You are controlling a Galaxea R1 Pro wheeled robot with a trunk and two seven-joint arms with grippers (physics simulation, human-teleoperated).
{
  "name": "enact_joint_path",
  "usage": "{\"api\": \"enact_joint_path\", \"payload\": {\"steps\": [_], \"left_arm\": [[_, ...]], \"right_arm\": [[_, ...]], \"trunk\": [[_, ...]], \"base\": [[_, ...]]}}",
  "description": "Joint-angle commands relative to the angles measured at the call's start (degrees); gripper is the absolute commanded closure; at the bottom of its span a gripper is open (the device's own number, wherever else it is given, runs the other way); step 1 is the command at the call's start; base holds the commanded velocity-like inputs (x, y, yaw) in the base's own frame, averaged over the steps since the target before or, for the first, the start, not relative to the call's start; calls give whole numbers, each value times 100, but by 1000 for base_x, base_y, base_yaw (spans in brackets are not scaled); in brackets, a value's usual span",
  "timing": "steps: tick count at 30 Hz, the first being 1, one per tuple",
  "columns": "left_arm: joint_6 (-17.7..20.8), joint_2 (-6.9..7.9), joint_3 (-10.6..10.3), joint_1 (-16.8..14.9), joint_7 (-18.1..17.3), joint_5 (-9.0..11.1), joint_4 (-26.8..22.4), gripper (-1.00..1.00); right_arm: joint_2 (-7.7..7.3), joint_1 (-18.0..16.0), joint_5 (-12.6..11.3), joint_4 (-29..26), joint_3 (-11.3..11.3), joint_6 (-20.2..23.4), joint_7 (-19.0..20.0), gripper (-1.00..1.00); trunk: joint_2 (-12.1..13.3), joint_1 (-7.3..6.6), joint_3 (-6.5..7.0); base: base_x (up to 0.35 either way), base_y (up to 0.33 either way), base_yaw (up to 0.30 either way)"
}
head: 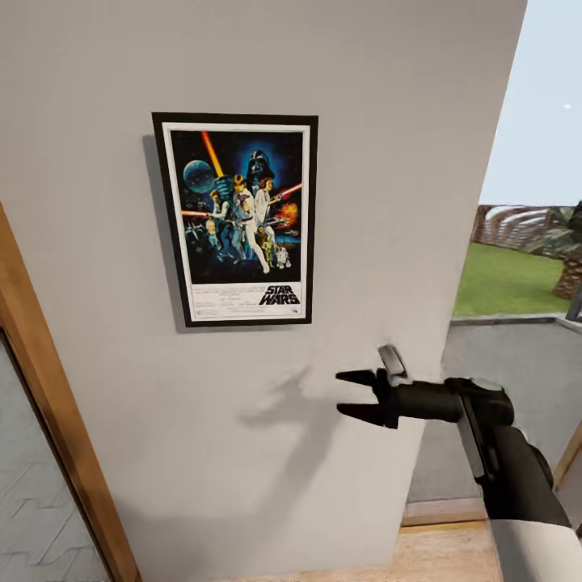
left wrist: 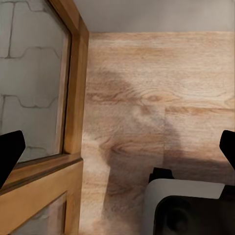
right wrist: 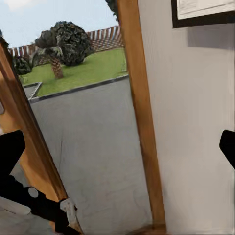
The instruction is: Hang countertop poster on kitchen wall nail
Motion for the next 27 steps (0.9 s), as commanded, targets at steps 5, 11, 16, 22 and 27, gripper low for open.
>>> {"api": "enact_joint_path", "payload": {"steps": [5, 11, 16, 22, 27], "left_arm": [[-17, -1, 514, 0, -21, 12, -2, -100], [-18, -1, 766, 0, -31, 20, 1, -100], [-18, -2, 763, 0, -30, 14, 2, -100], [-18, -9, 724, 0, -25, 10, 8, -100], [-9, -10, 692, 0, -23, -18, 51, -100]], "right_arm": [[-92, 1966, 22, 334, -474, -1434, 30, -100], [-341, 2564, 130, 3550, -1010, -3423, -89, -100], [-516, 2593, 334, 5024, -1035, -4015, -595, -100], [-675, 2599, 438, 6068, -1018, -4524, -1846, -100], [-625, 2599, 439, 6436, -1001, -4640, -4453, -100]], "trunk": [[-3, 2, 0], [-3, 2, 0], [-3, 2, 0], [-3, 2, 0], [-3, 2, 0]], "base": [[0, 0, 0], [0, 0, 0], [0, 0, 0], [0, 0, 0], [0, 0, 0]]}}
